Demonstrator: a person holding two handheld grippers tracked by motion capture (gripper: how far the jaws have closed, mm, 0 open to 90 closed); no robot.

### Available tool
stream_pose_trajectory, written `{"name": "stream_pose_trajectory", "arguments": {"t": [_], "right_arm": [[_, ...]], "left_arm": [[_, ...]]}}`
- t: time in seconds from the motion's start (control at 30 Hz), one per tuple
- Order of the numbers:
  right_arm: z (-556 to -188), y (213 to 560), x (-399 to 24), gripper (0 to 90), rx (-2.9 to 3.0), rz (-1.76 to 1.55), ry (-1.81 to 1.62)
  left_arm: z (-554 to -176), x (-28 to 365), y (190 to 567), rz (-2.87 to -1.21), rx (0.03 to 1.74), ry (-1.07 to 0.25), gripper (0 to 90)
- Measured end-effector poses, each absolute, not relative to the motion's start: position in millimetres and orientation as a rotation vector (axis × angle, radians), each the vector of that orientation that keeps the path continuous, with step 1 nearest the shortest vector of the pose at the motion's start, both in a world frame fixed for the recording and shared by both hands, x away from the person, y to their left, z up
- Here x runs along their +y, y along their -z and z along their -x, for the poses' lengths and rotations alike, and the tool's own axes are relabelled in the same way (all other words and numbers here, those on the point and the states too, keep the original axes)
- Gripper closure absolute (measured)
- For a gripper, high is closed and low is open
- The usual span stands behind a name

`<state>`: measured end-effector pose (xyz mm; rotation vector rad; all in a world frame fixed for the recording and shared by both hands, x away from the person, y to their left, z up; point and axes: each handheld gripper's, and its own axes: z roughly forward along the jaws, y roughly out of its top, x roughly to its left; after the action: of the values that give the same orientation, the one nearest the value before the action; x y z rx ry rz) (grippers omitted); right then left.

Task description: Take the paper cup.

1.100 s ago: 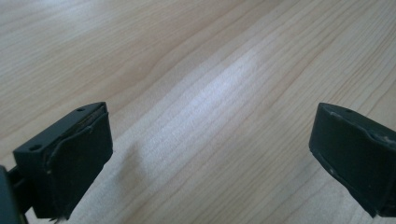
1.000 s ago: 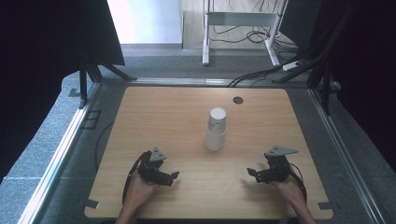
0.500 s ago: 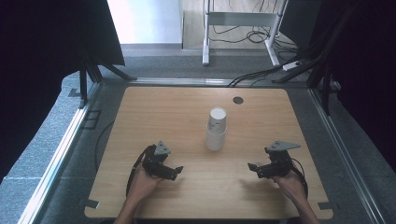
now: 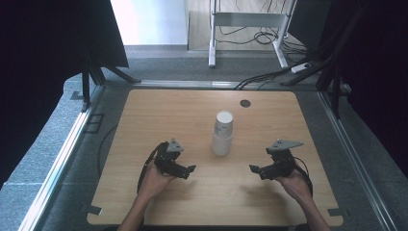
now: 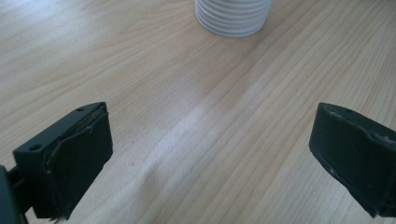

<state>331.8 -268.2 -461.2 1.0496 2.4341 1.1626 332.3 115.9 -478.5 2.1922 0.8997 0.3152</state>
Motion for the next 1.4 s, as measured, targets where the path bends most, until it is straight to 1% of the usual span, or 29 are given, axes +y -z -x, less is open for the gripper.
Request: {"name": "stream_pose_trajectory", "arguments": {"t": [0.57,0.8,1.13,1.4], "right_arm": [[-351.6,439.0,-243.9,0.0,2.395,-1.011,-1.223],[-363.4,428.8,-234.5,0.0,2.398,-0.989,-1.244],[-378.2,417.2,-220.2,0.0,2.401,-0.948,-1.27],[-388.2,408.9,-208.0,1.4,2.41,-0.924,-1.261]], "left_arm": [[-354.9,93.8,467.0,-2.183,0.863,-0.306,0.0],[-370.4,81.0,464.7,-2.17,0.837,-0.253,0.0],[-382.5,58.7,462.7,-2.196,0.776,-0.291,0.2],[-391.5,49.2,462.2,-2.179,0.764,-0.284,1.5]]}}
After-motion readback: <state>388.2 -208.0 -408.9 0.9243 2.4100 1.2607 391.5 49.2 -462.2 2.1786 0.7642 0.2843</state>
